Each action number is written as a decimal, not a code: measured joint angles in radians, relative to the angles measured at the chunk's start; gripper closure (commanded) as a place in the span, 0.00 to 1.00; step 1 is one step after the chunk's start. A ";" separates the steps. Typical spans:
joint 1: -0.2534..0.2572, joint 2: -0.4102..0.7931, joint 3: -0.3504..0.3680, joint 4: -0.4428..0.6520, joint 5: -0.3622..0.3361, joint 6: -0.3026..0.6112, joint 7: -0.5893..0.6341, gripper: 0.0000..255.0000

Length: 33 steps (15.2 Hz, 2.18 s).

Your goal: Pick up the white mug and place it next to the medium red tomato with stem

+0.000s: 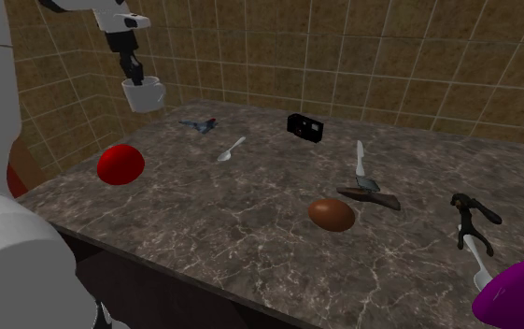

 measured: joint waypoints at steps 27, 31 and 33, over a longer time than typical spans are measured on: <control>0.045 0.159 -0.074 -0.159 -0.138 0.277 0.101 1.00; 0.055 0.185 -0.088 -0.165 -0.159 0.304 0.115 1.00; 0.056 0.187 -0.089 -0.166 -0.161 0.307 0.116 1.00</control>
